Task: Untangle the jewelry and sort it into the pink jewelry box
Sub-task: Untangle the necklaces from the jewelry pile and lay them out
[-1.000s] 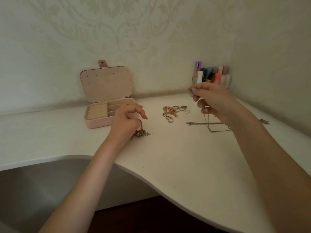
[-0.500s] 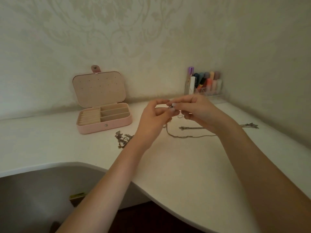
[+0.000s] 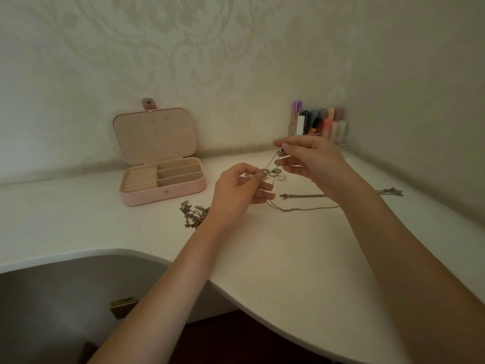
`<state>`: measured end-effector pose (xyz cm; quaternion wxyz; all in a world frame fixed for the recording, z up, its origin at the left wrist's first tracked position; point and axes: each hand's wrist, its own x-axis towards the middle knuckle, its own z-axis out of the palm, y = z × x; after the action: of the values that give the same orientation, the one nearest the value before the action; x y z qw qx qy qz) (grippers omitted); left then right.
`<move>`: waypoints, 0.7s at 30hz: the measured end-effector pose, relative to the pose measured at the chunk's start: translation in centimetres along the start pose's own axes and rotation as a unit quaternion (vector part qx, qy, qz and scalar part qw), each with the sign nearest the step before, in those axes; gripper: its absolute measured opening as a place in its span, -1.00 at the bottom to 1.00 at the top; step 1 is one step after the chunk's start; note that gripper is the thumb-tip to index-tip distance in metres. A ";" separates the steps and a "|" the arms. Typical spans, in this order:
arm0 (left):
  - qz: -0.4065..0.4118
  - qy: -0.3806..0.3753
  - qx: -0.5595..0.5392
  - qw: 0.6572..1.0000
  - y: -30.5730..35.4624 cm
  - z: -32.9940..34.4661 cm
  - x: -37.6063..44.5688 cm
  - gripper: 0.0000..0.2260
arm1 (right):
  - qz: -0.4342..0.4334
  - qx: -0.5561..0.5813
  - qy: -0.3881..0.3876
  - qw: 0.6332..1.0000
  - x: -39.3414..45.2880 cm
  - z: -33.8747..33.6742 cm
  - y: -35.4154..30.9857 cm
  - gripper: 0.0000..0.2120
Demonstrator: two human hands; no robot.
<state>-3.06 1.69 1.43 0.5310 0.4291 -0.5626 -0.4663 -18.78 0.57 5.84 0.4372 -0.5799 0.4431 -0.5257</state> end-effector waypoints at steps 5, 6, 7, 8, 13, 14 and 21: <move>-0.008 -0.020 -0.029 0.999 0.6 0.0 -0.4 -0.89 | -0.018 0.040 0.000 0.999 -0.3 0.3 -0.4 -0.84; -0.006 -0.019 -0.025 0.999 0.7 -0.1 -0.5 -0.87 | -0.021 0.052 0.013 0.998 -0.3 0.2 -0.5 -0.84; -0.004 -0.019 -0.024 1.000 0.8 -0.2 -0.6 -0.86 | -0.022 0.066 0.028 0.997 -0.2 0.2 -0.6 -0.86; -0.003 -0.019 -0.026 0.999 0.8 -0.3 -0.6 -0.85 | -0.022 0.083 0.046 0.995 -0.1 0.1 -0.6 -0.89; 0.001 -0.040 -0.020 0.999 0.7 -0.6 -0.7 -0.92 | -0.025 0.175 0.158 0.971 0.3 -1.1 -0.7 -0.94; -0.001 -0.046 -0.014 0.999 0.6 -0.7 -0.7 -0.93 | -0.026 0.184 0.176 0.967 0.3 -1.4 -0.7 -0.94; -0.032 -0.026 -0.015 0.999 0.6 -0.9 -0.7 -0.87 | -0.037 0.179 0.215 0.959 0.5 -1.8 -0.5 -0.92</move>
<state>-2.12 2.46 1.83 0.5073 0.4266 -0.5553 -0.5024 -20.53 0.15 6.52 0.4088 -0.3815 0.4034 -0.7244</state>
